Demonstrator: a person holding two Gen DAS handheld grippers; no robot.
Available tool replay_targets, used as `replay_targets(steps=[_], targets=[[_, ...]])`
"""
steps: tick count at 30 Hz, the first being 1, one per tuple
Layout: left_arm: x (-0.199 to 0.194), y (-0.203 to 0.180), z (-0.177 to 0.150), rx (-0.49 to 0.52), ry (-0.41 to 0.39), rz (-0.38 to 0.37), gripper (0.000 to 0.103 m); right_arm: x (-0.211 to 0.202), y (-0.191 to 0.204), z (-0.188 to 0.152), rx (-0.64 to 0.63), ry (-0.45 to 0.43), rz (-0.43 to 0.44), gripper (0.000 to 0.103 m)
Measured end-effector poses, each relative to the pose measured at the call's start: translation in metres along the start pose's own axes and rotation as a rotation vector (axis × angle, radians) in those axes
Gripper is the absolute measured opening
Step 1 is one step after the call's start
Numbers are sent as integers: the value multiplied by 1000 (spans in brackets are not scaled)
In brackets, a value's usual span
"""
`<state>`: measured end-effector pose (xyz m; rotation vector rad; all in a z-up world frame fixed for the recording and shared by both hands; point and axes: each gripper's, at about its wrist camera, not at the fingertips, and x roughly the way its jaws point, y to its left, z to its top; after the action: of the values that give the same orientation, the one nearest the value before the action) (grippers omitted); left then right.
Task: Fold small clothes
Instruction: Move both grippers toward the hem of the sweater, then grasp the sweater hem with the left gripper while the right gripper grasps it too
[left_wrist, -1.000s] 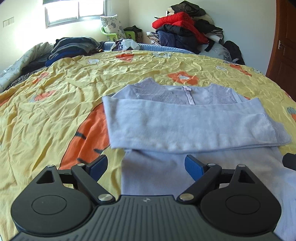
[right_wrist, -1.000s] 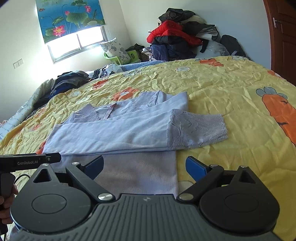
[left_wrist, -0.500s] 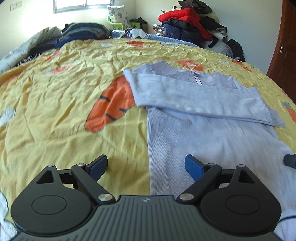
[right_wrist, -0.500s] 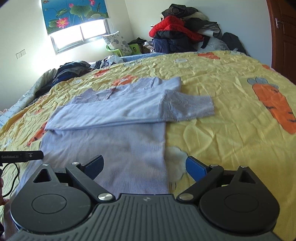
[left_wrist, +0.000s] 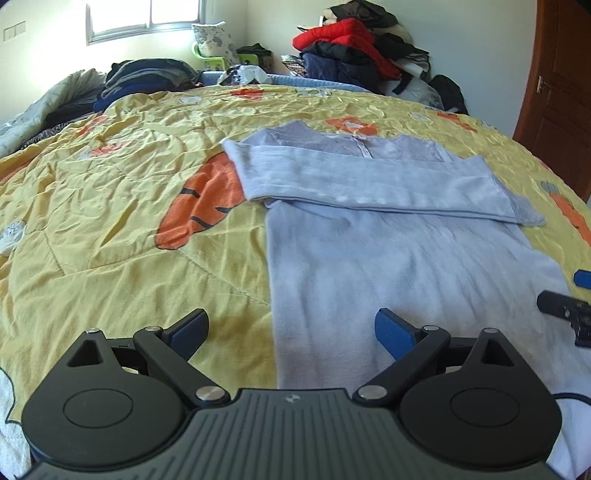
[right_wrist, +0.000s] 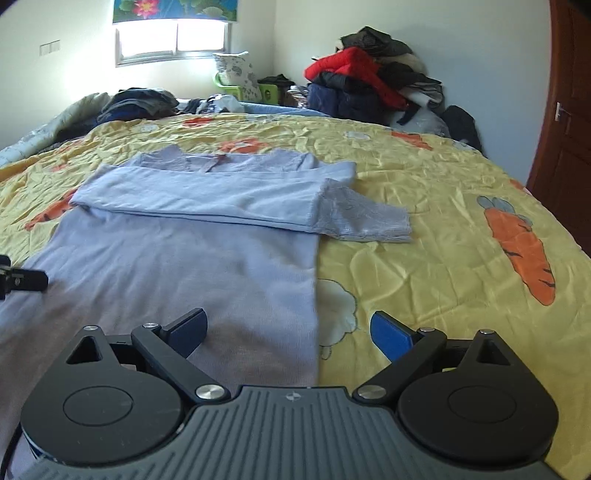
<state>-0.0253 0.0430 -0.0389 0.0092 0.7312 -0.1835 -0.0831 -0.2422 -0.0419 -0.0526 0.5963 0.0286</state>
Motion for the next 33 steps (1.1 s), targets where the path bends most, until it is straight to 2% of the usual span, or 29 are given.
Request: replay_targets(steps=[3,7,10,13,19,22,27,30,33], targets=[[-3,2,1,-5,4,6,97,-5,3,-1,10,-32,19,94],[-8,-4,2,39,-22,12,97,-9,-2,2,1,-34,-62,93],[-2,-8,0,68,11,16,98,-7,-8,-2,-17,-5,-90,94],[-3,-6,-1,80,24,-33,97,-10,-12,-8,-3,8,-26,94],[-14,5,-1,150,52,-168,97,-31,-19,-12,-29,-25,23,94],[-22,12,-4,213,70,-211,97,-44,-29,-13,4,-38,120,95],[-36,26,-17,277,152,-344,97,-54,-46,-23,80,18,265,95],[-41,31,-29,309,230,-416,97,-59,-60,-31,137,57,306,95],[-50,35,-38,330,260,-460,98,-64,-74,-39,187,103,335,95]])
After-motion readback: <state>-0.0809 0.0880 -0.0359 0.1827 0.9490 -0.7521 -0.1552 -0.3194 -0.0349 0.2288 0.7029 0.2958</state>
